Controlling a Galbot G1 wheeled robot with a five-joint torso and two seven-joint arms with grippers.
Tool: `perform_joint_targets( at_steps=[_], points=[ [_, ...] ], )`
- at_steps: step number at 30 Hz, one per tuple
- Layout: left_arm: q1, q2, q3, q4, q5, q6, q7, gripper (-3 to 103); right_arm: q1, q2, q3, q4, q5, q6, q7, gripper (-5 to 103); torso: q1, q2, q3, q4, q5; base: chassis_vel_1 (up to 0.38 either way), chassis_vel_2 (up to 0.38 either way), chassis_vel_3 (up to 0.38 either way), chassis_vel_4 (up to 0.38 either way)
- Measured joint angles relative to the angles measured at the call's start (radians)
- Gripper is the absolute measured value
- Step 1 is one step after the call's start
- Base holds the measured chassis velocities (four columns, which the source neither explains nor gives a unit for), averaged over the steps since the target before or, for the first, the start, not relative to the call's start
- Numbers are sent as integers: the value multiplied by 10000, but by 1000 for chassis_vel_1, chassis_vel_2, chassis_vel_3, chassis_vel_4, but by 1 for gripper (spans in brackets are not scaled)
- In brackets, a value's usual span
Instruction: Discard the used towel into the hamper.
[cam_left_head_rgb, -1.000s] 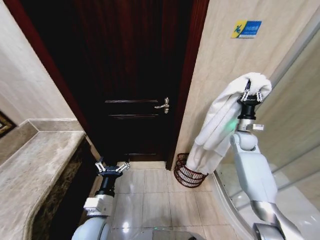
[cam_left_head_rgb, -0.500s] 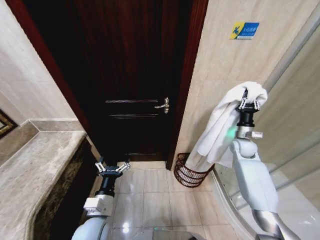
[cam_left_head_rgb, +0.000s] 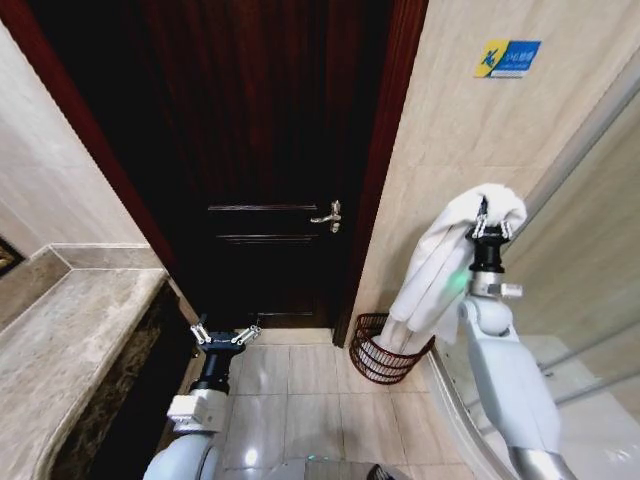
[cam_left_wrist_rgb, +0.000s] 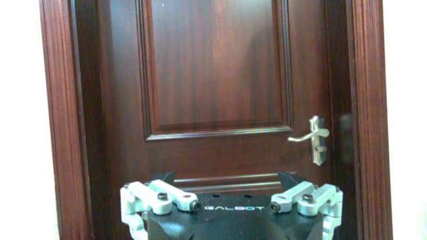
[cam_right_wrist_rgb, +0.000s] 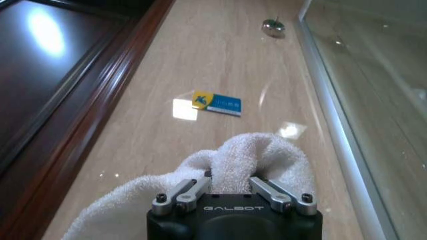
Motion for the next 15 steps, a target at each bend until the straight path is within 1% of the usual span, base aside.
perform_joint_targets(
  at_steps=[2,7,11,15],
  points=[
    [0,0,0,0,0,0,0,100,-216,86,-10,-30,12,98,-125,13,-2,0,0,-1,1,0,0,0,0],
    [0,0,0,0,0,0,0,100,-438,198,-30,-3,-26,162,-134,13,-1,0,0,0,1,0,0,0,0],
    [0,0,0,0,0,0,0,100,-647,258,-4,188,-199,-44,177,13,2,0,0,0,0,0,0,0,0],
    [0,0,0,0,0,0,0,100,-719,261,39,263,-217,-121,252,13,3,0,0,0,0,0,0,0,0]
  ],
)
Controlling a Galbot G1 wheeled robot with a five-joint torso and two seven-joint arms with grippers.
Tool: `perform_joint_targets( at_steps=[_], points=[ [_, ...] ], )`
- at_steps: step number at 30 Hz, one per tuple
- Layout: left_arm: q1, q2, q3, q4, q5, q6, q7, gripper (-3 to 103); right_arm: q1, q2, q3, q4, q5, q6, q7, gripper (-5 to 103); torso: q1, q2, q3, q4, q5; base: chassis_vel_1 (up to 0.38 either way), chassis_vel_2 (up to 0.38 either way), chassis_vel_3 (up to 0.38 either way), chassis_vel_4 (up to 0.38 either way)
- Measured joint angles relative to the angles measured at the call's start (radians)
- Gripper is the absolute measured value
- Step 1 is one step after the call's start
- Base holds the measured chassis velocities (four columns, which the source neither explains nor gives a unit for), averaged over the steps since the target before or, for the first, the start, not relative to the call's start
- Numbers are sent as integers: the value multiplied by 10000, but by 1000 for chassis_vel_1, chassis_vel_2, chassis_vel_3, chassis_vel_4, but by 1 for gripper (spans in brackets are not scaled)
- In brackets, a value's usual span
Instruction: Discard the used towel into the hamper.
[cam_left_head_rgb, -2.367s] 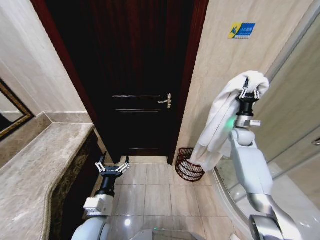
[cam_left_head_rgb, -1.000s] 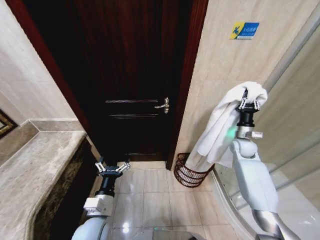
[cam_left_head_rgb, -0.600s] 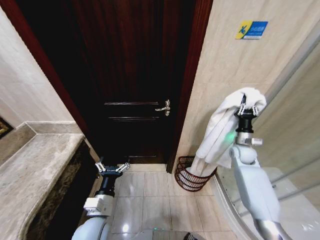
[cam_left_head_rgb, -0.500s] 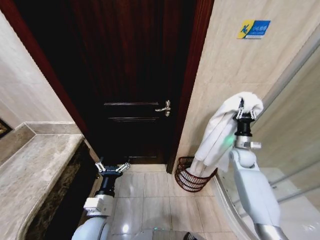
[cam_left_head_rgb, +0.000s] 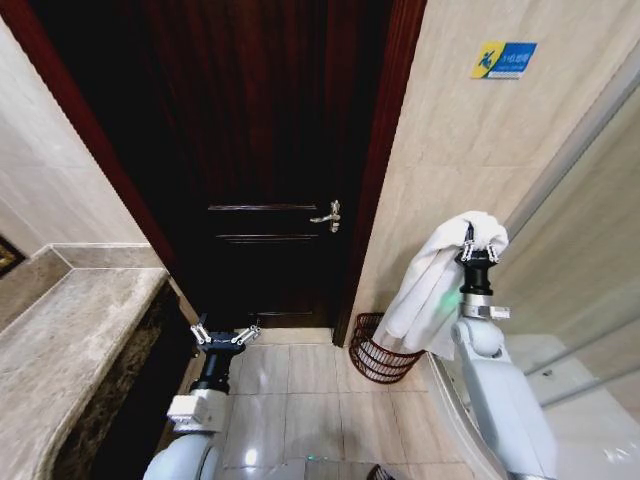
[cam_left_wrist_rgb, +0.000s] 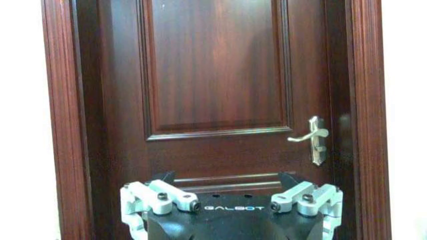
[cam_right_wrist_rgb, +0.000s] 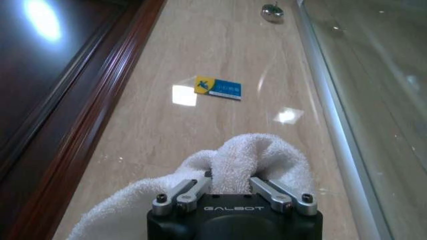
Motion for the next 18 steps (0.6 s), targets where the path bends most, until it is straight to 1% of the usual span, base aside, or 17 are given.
perform_joint_targets(
  at_steps=[7,18],
  points=[
    [0,0,0,0,0,0,0,100,-79,-15,52,8,15,36,-5,13,-2,1,-1,0,0,-3,6,7,0],
    [0,0,1,0,1,1,0,100,-149,-27,72,47,93,112,-6,13,4,1,1,0,-1,-97,70,102,-82]
  ],
)
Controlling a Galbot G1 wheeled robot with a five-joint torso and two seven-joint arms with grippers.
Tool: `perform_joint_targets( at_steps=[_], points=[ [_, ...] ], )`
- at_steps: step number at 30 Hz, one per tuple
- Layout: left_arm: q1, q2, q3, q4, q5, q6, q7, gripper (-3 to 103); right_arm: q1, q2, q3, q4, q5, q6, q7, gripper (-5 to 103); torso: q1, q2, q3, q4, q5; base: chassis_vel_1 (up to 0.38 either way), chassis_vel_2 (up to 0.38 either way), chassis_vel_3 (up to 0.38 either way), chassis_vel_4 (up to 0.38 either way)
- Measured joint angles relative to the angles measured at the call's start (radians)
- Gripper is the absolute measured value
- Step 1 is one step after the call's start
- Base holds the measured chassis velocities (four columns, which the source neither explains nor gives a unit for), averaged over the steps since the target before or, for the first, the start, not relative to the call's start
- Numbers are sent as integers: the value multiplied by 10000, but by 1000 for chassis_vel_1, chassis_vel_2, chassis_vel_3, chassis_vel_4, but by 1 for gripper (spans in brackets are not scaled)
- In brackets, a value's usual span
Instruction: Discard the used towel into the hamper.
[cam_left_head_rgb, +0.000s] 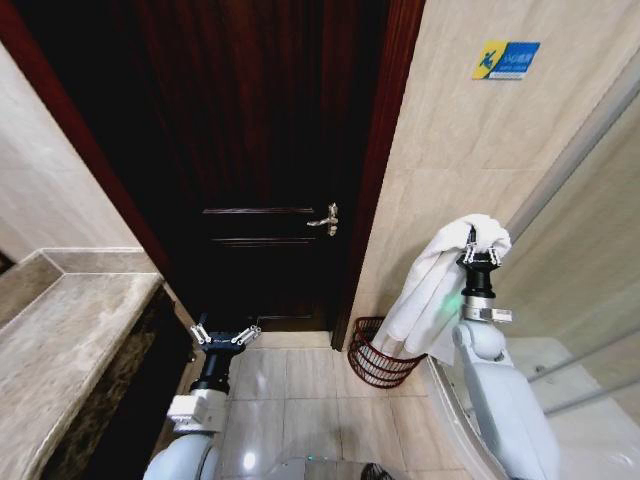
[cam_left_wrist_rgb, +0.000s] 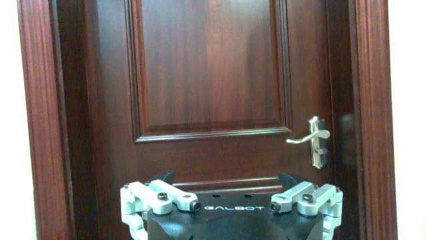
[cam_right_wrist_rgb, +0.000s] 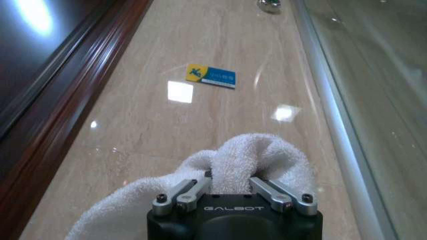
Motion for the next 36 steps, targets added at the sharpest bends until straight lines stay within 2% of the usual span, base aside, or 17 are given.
perform_joint_targets(
  at_steps=[11,22,28,36],
  points=[
    [0,0,0,0,0,0,0,100,-480,163,126,-477,160,591,-476,13,-8,0,-2,0,1,-16,36,24,-24],
    [0,0,0,0,0,0,0,100,-923,278,287,-643,197,749,-417,13,-3,0,-1,0,2,0,0,0,0],
    [0,0,0,0,-1,0,0,100,-1095,324,314,-718,9,496,-280,13,-4,0,-2,0,1,0,0,0,0],
    [0,0,0,0,-1,-1,0,100,-1176,439,227,-1062,119,434,-567,13,-6,1,-2,1,2,0,0,0,0]
  ],
)
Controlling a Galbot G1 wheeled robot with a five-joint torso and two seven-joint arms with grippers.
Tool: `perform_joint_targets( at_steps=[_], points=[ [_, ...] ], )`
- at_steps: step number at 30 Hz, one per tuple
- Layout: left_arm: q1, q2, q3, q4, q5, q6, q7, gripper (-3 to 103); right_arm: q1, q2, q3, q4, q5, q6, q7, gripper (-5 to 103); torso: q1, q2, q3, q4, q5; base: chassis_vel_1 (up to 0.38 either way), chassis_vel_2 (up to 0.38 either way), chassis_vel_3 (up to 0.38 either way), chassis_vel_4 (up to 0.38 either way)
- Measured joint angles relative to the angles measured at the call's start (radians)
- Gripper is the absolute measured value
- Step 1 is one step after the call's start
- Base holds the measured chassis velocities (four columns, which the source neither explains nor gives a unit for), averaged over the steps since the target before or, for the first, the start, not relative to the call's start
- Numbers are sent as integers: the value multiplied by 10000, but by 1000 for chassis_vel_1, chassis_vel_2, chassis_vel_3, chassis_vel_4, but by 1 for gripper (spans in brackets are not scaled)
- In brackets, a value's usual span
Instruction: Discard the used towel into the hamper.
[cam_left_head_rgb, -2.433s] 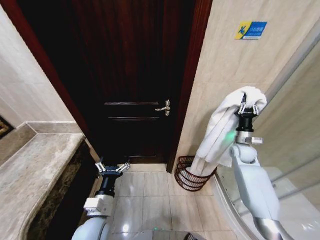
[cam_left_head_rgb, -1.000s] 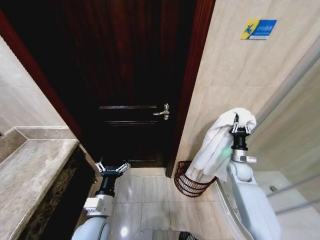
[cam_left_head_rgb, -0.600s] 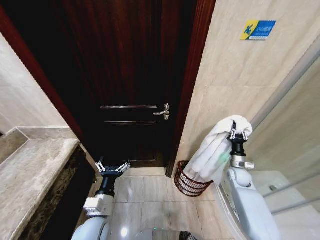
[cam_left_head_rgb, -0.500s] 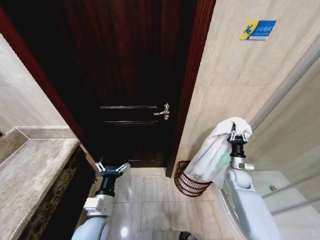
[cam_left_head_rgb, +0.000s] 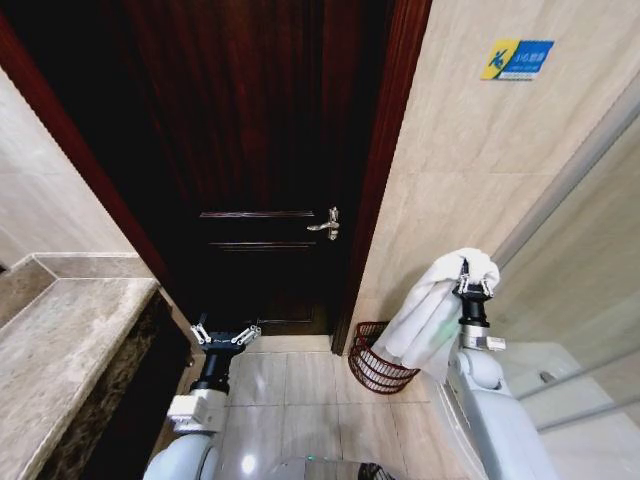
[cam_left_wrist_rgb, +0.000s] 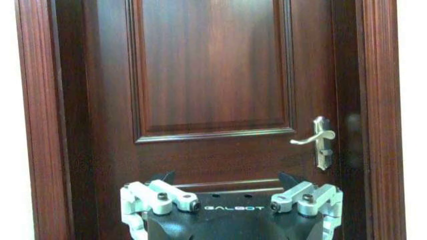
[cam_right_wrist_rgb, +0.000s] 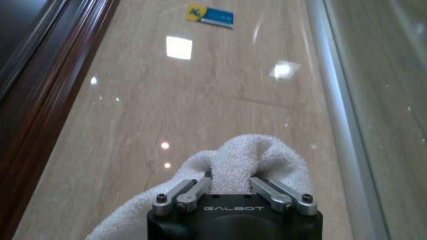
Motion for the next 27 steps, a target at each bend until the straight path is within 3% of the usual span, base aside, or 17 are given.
perform_joint_targets(
  at_steps=[16,27],
  points=[
    [-2,0,0,0,0,0,0,100,32,220,-107,-98,-13,7,-151,12,14,-4,4,0,2,-115,117,126,-117],
    [2,1,0,0,0,0,0,100,-801,922,81,356,-574,399,297,55,-6,2,-2,-2,-3,9,-5,-8,1]
  ],
)
